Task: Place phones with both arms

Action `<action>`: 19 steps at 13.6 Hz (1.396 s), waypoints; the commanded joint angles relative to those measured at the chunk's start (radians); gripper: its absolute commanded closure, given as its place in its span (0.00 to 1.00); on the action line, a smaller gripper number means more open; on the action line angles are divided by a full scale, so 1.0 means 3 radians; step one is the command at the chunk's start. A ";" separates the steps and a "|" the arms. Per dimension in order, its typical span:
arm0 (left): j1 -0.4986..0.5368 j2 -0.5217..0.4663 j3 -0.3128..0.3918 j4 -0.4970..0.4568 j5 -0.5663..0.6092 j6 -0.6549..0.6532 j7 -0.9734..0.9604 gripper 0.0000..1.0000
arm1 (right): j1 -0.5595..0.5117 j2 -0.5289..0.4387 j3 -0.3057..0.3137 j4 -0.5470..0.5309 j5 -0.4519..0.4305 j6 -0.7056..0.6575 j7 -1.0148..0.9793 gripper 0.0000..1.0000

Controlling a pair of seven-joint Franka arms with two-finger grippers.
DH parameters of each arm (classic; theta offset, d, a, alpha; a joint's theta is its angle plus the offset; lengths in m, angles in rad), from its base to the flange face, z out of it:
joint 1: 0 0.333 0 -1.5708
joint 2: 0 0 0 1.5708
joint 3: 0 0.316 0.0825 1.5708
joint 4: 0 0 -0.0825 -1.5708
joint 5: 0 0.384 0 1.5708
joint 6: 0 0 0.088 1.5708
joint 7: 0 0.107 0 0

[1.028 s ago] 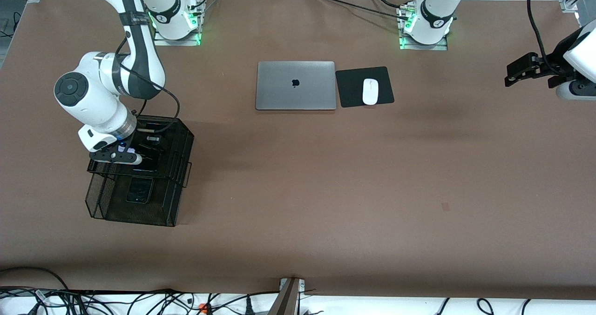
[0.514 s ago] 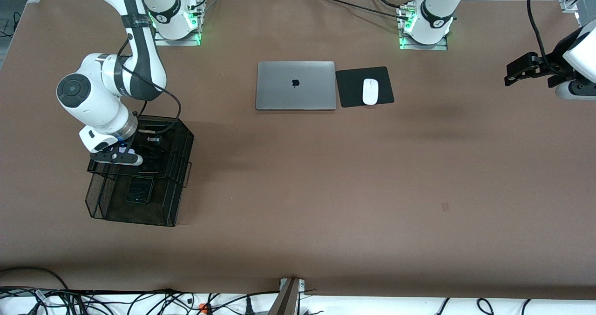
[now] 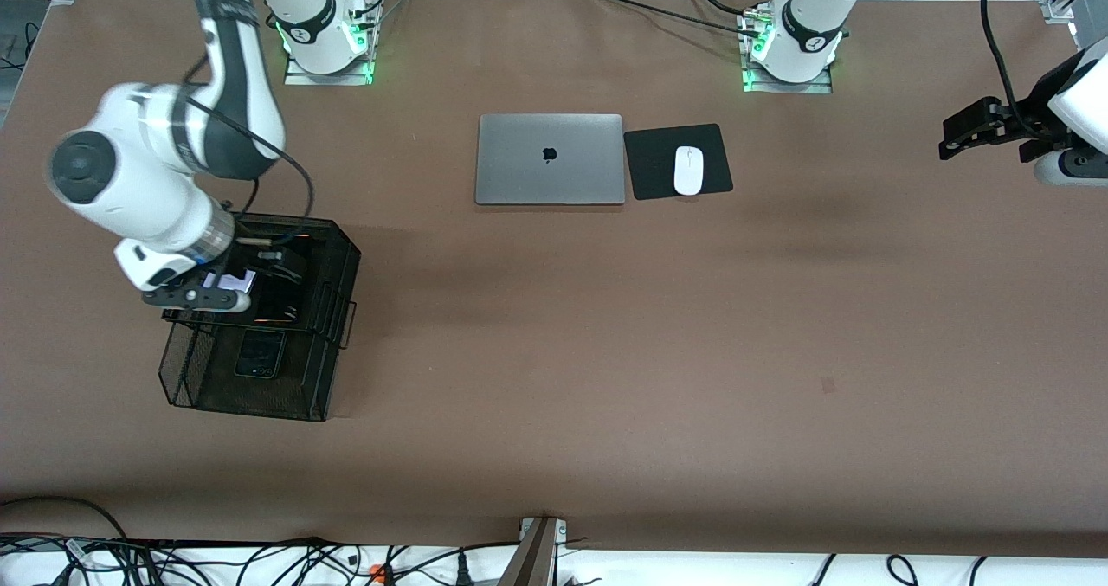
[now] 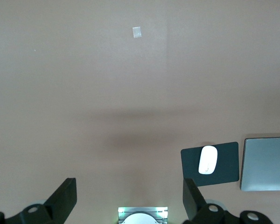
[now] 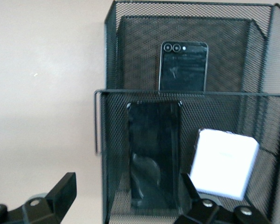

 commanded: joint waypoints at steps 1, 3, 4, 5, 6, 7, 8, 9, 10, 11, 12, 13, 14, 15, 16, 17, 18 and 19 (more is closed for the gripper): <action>0.0002 -0.0074 0.0018 -0.0055 -0.0067 -0.0025 0.0029 0.00 | -0.0161 -0.0001 -0.0042 0.0650 -0.0037 -0.0868 -0.0014 0.04; 0.0002 -0.0074 0.0018 -0.0060 -0.0061 -0.0041 0.0029 0.00 | -0.0345 0.0141 -0.0037 0.1090 -0.0033 -0.1379 -0.0025 0.05; 0.0002 -0.0069 0.0018 -0.0060 -0.0056 -0.0046 0.0029 0.00 | -0.0442 0.0223 -0.0032 0.1325 -0.0027 -0.1595 -0.0045 0.05; 0.0002 -0.0074 0.0018 -0.0055 -0.0056 -0.0046 0.0029 0.00 | -0.0519 0.0305 -0.0021 0.1540 -0.0017 -0.1789 -0.0055 0.05; 0.0002 -0.0074 0.0018 -0.0060 -0.0051 -0.0051 0.0029 0.00 | -0.0611 0.0326 0.0014 0.1678 -0.0007 -0.1892 -0.0055 0.04; 0.0002 -0.0074 0.0018 -0.0060 -0.0051 -0.0051 0.0029 0.00 | -0.0835 0.0326 0.0237 0.1766 0.0008 -0.1944 -0.0030 0.04; 0.0002 -0.0069 0.0018 -0.0060 -0.0046 -0.0066 0.0029 0.00 | -0.1161 0.0316 0.0665 0.1873 -0.0047 -0.2025 0.0001 0.04; 0.0002 -0.0069 0.0018 -0.0055 -0.0046 -0.0066 0.0029 0.00 | -0.1554 0.0316 0.1119 0.2051 -0.0174 -0.2082 0.0057 0.04; 0.0002 -0.0069 0.0018 -0.0060 -0.0041 -0.0066 0.0029 0.00 | -0.1887 0.0311 0.1569 0.2175 -0.0368 -0.2108 0.0067 0.04; 0.0002 -0.0074 0.0018 -0.0060 -0.0041 -0.0071 0.0029 0.00 | -0.2235 0.0280 0.2060 0.2196 -0.0572 -0.2113 0.0108 0.04; 0.0002 -0.0069 0.0018 -0.0060 -0.0046 -0.0071 0.0029 0.00 | -0.2577 0.0204 0.2520 0.2196 -0.0747 -0.2113 0.0194 0.04; 0.0002 -0.0074 0.0018 -0.0060 -0.0041 -0.0071 0.0029 0.00 | -0.2900 0.0138 0.2935 0.2171 -0.0915 -0.2113 0.0291 0.04; 0.0002 -0.0069 0.0018 -0.0060 -0.0041 -0.0071 0.0029 0.00 | -0.3141 0.0122 0.3314 0.2150 -0.1069 -0.2113 0.0353 0.04; 0.0002 -0.0069 0.0018 -0.0060 -0.0046 -0.0071 0.0029 0.00 | -0.3300 0.0056 0.3591 0.2044 -0.1217 -0.2073 0.0409 0.04; 0.0002 -0.0069 0.0018 -0.0060 -0.0041 -0.0071 0.0029 0.00 | -0.3357 -0.0102 0.3670 0.1810 -0.1279 -0.1956 0.0420 0.04; 0.0002 -0.0069 0.0018 -0.0060 -0.0041 -0.0071 0.0029 0.00 | -0.3368 -0.0306 0.3670 0.1453 -0.1280 -0.1702 0.0420 0.04; 0.0002 -0.0069 0.0023 -0.0060 -0.0041 -0.0071 0.0029 0.00 | -0.3373 -0.0566 0.3660 0.0999 -0.1265 -0.1355 0.0420 0.04; 0.0002 -0.0069 0.0023 -0.0060 -0.0041 -0.0071 0.0029 0.00 | -0.3373 -0.0802 0.3650 0.0575 -0.1260 -0.1027 0.0420 0.01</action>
